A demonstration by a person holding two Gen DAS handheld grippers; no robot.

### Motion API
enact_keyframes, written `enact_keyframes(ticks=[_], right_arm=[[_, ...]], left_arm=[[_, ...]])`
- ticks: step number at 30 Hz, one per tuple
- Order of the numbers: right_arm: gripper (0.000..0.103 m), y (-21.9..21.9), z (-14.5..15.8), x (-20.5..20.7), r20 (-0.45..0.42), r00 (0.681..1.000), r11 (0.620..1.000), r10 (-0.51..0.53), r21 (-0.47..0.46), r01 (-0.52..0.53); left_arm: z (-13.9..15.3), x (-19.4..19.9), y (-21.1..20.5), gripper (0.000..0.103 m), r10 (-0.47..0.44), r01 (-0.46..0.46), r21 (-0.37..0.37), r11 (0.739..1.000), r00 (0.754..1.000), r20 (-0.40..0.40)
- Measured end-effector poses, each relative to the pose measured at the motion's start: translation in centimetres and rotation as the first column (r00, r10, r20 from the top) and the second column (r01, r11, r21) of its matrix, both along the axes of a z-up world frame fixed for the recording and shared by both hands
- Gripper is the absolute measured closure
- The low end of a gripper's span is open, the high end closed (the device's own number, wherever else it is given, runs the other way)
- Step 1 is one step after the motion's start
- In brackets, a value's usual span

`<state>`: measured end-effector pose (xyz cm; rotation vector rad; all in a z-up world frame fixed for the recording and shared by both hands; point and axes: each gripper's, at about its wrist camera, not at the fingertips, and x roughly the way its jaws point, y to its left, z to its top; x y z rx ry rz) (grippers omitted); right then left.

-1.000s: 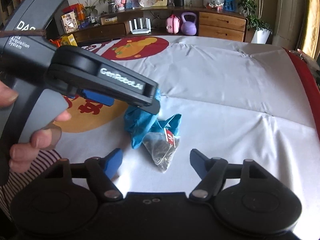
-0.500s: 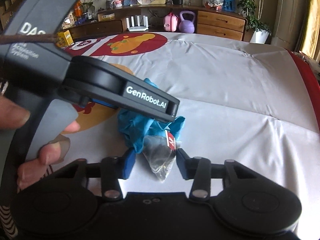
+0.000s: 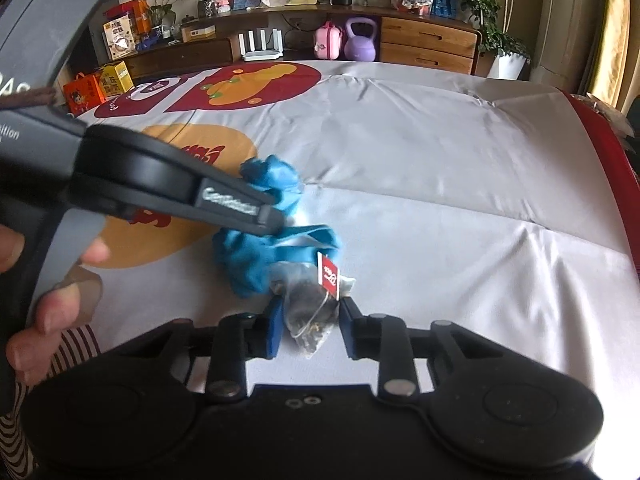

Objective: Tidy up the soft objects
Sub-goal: 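Grasp the blue glove with the left tool while the right tool grasps the clear packet, then lift and carry the blue glove and clear packet over the red tin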

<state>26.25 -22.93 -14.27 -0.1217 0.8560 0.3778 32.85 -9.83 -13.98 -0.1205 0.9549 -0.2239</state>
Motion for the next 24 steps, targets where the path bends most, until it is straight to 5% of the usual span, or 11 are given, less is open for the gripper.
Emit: enact_keyframes(ticks=[10,24], right_arm=[[0.1,-0.5,1.1,-0.5,0.012,0.998,0.998,-0.065,0.008,0.064],[0.101,0.7,5.4,-4.0,0.027,0.998,0.997,-0.048,0.069,0.046]], left_arm=[[1.7,-2.0,1.8,0.09,0.012,-0.012,-0.003,1.0,1.0,0.011],[5.0,-6.7,5.8,0.09,0.053,-0.053,-0.007,0.999,0.998,0.032]])
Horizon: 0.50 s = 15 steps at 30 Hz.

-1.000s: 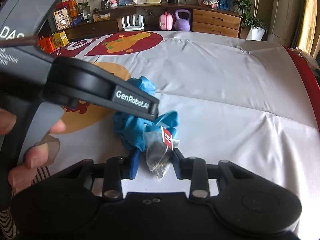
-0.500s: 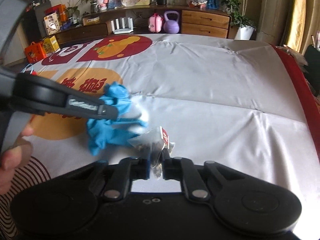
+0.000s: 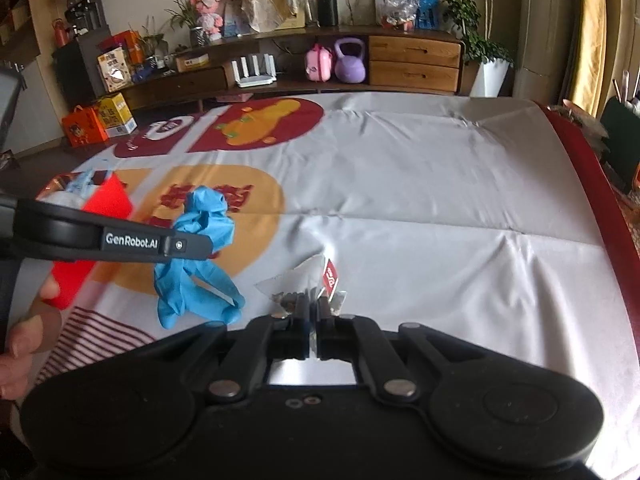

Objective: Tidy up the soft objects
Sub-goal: 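Lift and carry the blue glove and clear packet over the red tin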

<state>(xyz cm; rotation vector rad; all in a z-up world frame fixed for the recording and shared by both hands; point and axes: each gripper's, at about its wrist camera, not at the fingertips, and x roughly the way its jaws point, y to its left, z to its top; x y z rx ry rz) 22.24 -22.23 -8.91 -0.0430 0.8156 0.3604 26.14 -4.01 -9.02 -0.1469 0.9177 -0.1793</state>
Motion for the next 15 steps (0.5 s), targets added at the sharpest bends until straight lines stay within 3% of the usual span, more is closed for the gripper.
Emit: enact_keyframes(ticks=[15], right_arm=[[0.101,3.9,5.0,-5.0,0.036,0.995,0.995,0.091,0.036,-0.092]], left_arm=[[4.4,-6.2,5.4,0.09,0.053,-0.052,-0.017,0.998,0.998,0.025]])
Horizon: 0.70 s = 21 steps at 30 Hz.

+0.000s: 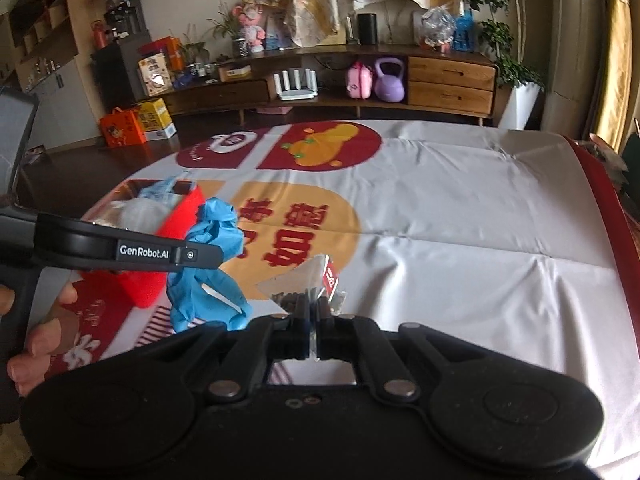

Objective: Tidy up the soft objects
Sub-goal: 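Lift and carry the blue glove and clear packet over the red tin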

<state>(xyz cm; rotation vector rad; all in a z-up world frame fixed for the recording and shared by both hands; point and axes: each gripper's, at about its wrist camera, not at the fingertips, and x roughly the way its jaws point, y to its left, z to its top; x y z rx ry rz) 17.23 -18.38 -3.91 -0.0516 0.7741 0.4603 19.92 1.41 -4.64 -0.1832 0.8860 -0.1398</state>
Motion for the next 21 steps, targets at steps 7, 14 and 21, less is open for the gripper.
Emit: enact_keyframes(ticks=[7,14,21], right_arm=[[0.101,2.4,1.9,-2.0,0.022,0.999,0.999,0.046,0.012,-0.046],[0.101,5.9,3.6,-3.4,0.047,0.993,0.994,0.106,0.026,-0.107],[0.101,8.8,4.4,-4.0,0.069,0.987,0.988,0.148,0.023,-0.15]], left_arm=[[2.4,-3.0,2.4,0.09,0.0,0.0,-0.006,1.0,1.0,0.03],[4.1,-5.5,5.1,0.09,0.012,-0.012,-0.005,1.0,0.998,0.064],[5.2,-7.8,8.4,0.09,0.051,-0.052,0.004,0.999,0.995,0.088]])
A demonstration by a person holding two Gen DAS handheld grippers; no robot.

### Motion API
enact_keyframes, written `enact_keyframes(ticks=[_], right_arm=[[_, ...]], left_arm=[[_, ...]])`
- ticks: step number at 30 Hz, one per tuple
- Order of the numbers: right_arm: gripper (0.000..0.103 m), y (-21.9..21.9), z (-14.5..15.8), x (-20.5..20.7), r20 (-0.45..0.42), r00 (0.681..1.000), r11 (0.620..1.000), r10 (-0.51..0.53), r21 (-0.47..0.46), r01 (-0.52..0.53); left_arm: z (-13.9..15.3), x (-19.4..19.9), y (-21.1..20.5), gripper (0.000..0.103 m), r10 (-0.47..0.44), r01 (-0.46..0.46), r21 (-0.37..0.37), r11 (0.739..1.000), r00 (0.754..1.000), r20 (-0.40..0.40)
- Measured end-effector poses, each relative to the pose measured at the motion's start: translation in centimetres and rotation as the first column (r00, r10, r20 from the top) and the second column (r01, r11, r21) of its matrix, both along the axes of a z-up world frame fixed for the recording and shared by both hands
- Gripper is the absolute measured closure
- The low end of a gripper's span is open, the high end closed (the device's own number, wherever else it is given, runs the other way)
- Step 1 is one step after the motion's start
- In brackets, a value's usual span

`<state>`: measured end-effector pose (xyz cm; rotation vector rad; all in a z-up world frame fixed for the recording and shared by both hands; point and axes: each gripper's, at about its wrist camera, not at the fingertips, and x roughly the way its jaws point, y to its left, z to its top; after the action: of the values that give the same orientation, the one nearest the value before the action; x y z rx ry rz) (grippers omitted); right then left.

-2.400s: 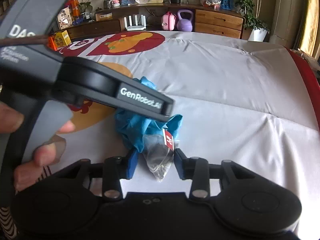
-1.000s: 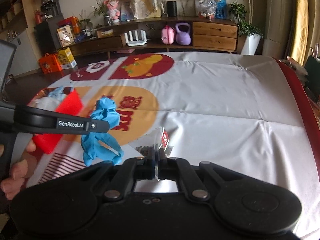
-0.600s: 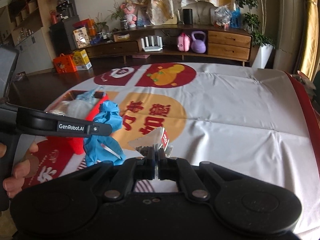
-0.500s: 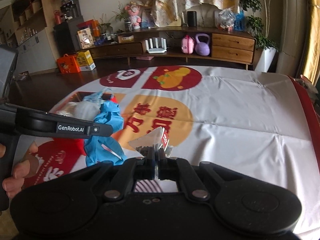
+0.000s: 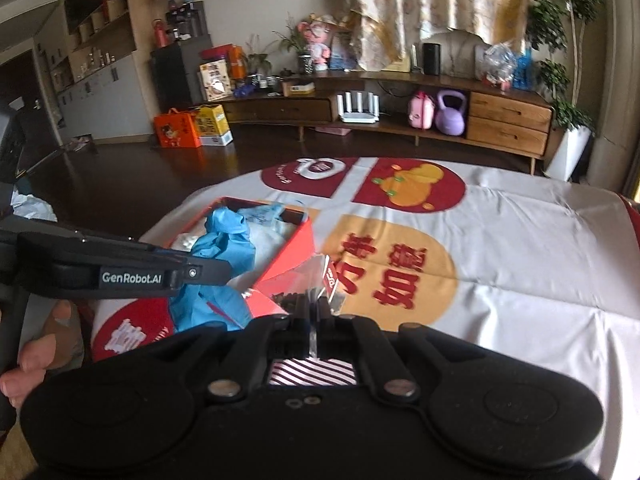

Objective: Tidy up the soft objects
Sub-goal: 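Lift and carry the blue glove and clear packet over the red tin, then lower the glove and packet into the tin and open both tools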

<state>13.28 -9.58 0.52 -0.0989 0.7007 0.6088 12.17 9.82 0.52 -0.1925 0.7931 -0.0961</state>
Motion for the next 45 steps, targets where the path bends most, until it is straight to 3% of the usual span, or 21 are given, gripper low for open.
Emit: enact_keyframes(ticks=[13,22,28,45], right_arm=[[0.101,6.1,0.1,0.5,-0.002,0.998,0.998,0.068,-0.013,-0.068],[0.101,10.1,-1.4,2.7,-0.029,0.995,0.994,0.094,-0.05,-0.096],[0.101,12.4,-3.0,4.8,-0.061,0.993,0.992,0.102,-0.074,-0.106],[0.101,16.7,-7.6,7.2,-0.152,0.976,0.977,0.154,-0.124,-0.173]], left_arm=[[0.8,-0.7,6.8,0.09,0.089,-0.09,0.035,0.995,0.996,0.019],[0.8,1.9,11.3,0.09,0.149,-0.15,0.069,0.986,0.989,0.024],[-0.8,4.5,13.4,0.09,0.168,-0.167,0.093,0.982,0.986,-0.007],[-5.6,9.7,13.5,0.09,0.109,-0.098,0.094,0.991,0.987,-0.117]])
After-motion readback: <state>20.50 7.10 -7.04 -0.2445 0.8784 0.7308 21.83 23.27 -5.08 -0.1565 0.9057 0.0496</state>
